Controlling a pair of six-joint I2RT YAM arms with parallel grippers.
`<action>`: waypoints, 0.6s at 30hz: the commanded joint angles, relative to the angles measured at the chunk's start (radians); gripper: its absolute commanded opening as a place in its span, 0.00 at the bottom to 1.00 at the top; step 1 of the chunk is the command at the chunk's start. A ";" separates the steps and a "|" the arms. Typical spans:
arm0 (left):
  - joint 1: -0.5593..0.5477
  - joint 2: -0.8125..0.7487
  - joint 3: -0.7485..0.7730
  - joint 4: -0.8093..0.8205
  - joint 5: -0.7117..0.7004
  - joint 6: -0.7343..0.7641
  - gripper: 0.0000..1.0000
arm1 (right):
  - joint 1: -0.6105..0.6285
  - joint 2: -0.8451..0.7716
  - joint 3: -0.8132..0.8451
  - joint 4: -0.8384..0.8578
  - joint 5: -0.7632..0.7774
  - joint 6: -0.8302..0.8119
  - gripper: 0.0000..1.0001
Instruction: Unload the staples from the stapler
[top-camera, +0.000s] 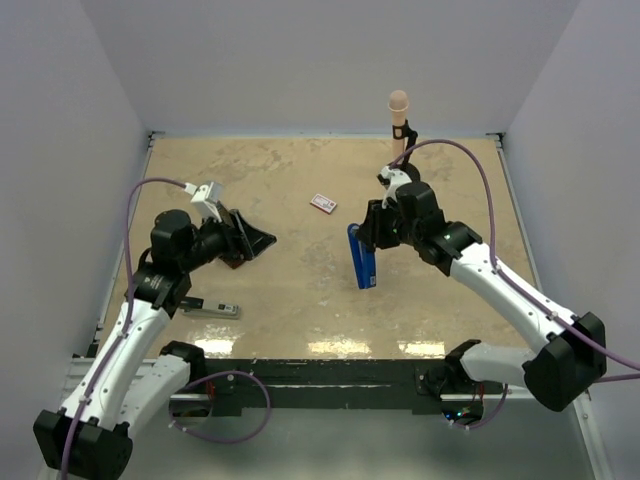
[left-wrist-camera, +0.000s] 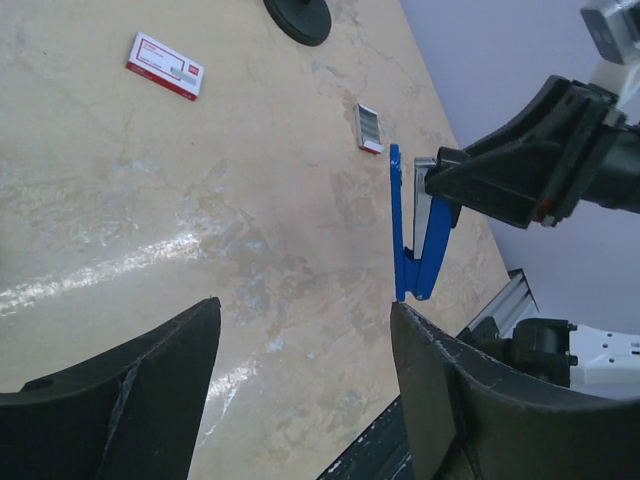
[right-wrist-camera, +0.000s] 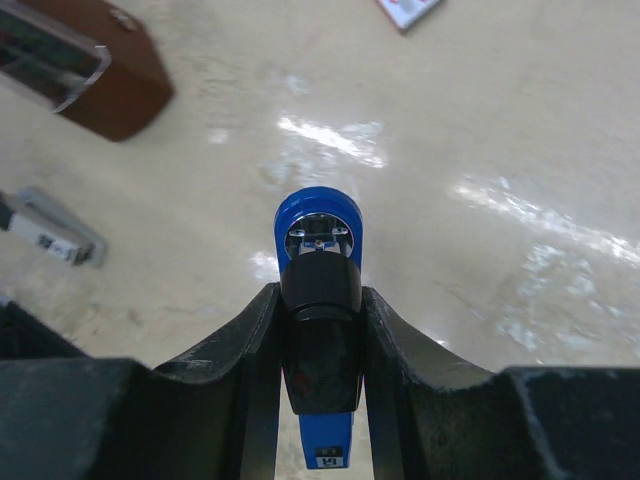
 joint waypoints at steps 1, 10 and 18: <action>-0.025 0.087 0.028 0.106 0.062 -0.116 0.72 | 0.052 -0.083 -0.023 0.189 -0.117 0.068 0.00; -0.232 0.271 0.108 0.223 -0.078 -0.187 0.69 | 0.108 -0.158 -0.054 0.222 -0.121 0.121 0.00; -0.317 0.415 0.148 0.332 -0.124 -0.196 0.67 | 0.135 -0.173 -0.071 0.226 -0.098 0.151 0.00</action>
